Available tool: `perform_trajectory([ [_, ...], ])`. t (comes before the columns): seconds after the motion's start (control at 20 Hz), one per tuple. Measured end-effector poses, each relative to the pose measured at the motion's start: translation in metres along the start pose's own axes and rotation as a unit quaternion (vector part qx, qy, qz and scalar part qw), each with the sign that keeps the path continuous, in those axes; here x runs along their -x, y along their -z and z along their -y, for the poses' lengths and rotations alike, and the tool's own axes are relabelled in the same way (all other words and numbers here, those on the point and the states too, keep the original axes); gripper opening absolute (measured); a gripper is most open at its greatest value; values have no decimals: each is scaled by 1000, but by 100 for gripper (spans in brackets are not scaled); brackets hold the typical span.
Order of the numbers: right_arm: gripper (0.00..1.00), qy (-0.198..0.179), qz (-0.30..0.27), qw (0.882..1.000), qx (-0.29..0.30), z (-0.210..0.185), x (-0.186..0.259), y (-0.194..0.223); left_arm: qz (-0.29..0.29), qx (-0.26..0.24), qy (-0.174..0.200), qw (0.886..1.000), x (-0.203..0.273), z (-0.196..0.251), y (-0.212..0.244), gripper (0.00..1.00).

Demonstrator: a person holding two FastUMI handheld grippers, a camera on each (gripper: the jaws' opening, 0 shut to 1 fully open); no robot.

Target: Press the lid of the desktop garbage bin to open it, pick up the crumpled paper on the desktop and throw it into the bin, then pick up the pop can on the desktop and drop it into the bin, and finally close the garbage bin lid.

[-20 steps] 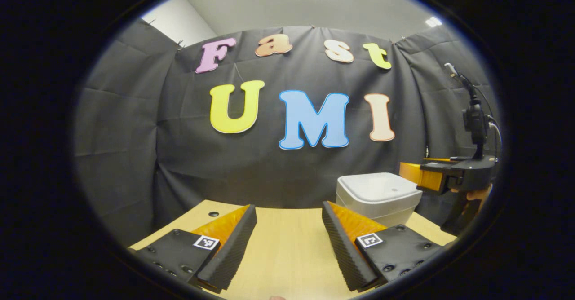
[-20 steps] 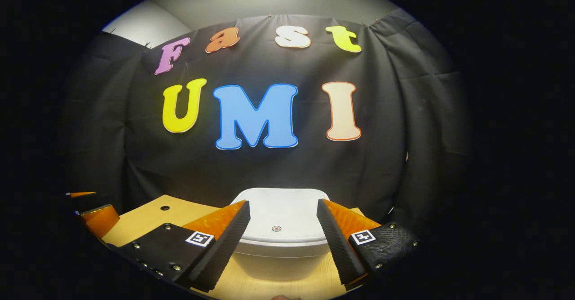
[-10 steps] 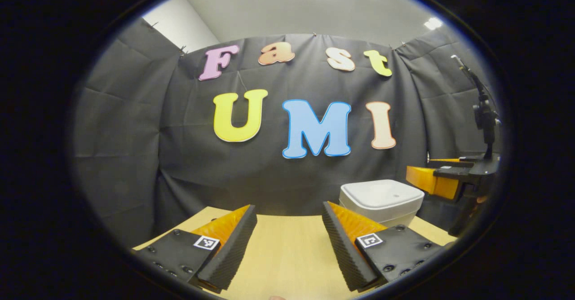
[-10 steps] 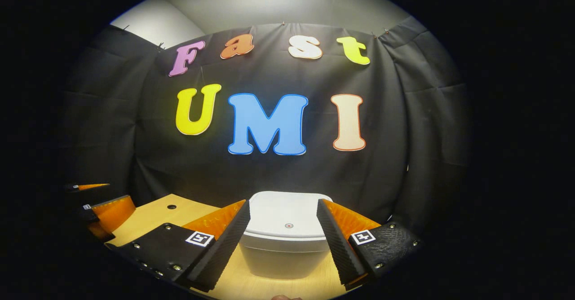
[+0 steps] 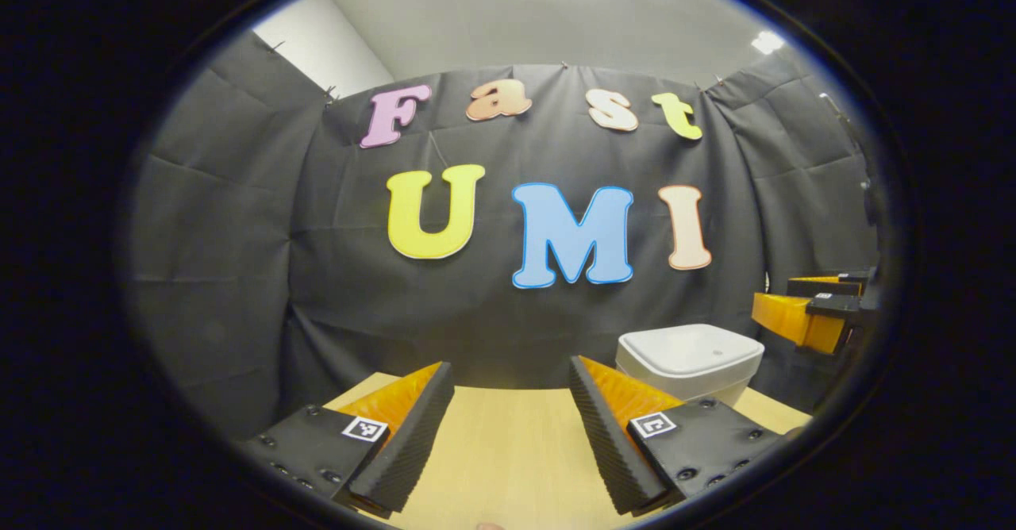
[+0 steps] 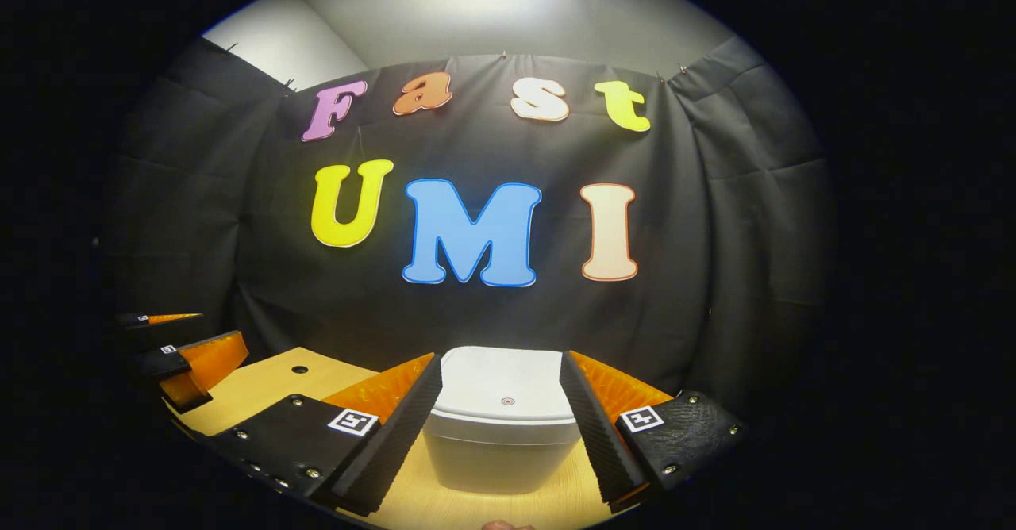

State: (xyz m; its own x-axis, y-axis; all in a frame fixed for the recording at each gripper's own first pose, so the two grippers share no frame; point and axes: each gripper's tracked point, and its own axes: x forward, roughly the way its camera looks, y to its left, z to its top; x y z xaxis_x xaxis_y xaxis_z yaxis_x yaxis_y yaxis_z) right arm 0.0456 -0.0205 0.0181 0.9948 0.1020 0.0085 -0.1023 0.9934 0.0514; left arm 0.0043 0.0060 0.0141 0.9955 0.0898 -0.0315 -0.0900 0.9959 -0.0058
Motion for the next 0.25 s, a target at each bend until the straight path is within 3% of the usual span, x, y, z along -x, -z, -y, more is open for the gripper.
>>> perform_trajectory([
  [0.05,95,-3,1,1000,0,-1,0,0,1,0,-5,1000,2,-3,0,96],
  [0.2,95,-7,8,1000,4,-5,0,-2,4,3,-14,1000,9,-8,-3,96],
  [0.25,100,-9,11,1000,5,-7,1,-3,6,4,-17,1000,10,-9,-4,96],
])
